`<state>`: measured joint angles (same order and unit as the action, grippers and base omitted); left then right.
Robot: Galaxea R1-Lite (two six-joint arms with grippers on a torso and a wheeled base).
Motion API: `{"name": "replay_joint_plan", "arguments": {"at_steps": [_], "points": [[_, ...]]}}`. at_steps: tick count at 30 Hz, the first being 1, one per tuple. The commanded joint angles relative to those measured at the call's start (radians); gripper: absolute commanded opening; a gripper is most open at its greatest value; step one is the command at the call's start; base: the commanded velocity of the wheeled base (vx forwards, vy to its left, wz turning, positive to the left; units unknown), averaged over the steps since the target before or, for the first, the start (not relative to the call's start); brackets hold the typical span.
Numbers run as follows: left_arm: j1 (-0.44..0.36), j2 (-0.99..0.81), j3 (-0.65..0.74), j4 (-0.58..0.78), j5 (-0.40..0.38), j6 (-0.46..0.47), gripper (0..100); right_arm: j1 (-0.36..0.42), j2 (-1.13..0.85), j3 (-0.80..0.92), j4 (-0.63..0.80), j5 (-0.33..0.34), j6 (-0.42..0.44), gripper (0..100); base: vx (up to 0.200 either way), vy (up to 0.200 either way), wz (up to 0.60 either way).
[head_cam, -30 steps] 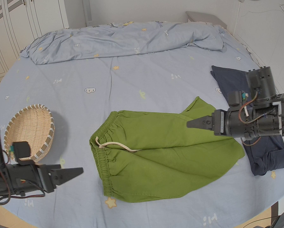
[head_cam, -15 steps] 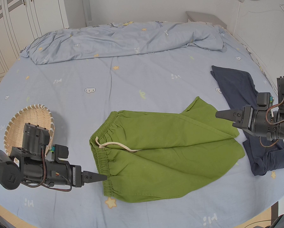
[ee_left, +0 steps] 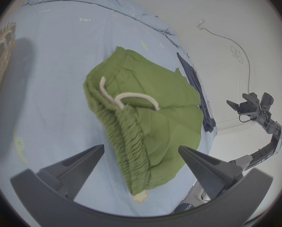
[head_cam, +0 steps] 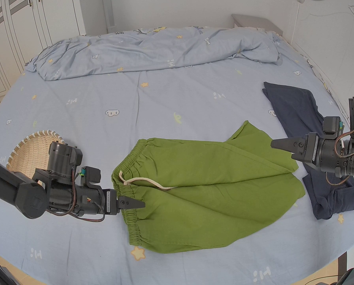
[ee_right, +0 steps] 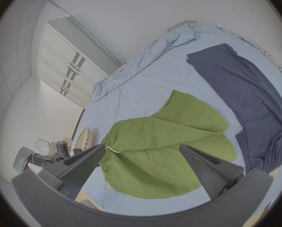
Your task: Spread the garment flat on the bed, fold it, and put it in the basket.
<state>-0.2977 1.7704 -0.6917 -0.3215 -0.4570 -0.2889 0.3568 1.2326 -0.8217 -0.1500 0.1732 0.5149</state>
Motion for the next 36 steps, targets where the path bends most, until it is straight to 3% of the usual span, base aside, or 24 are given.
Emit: {"name": "replay_joint_plan", "arguments": {"at_steps": [1,6,11,21,36], "points": [[-0.032,0.073,-0.063,0.001,0.001,-0.007,100,-0.001,-0.002,0.001,0.0,0.0,0.001,100,0.0,0.0,0.0],[-0.064,0.087,-0.063,0.001,-0.003,-0.012,100,-0.002,-0.002,0.001,-0.002,0.0,0.001,100,0.0,0.0,0.0],[-0.107,0.083,-0.043,0.001,-0.006,-0.095,100,-0.006,-0.002,0.001,-0.002,0.0,0.001,100,0.0,0.0,0.0],[-0.153,0.021,0.087,0.001,-0.009,-0.095,100,-0.001,-0.002,0.001,-0.002,0.0,0.001,100,0.0,0.0,0.0],[-0.193,0.006,0.124,-0.021,-0.011,-0.098,100,-0.004,-0.005,0.001,-0.002,-0.001,-0.001,100,0.0,0.0,0.0]]}}
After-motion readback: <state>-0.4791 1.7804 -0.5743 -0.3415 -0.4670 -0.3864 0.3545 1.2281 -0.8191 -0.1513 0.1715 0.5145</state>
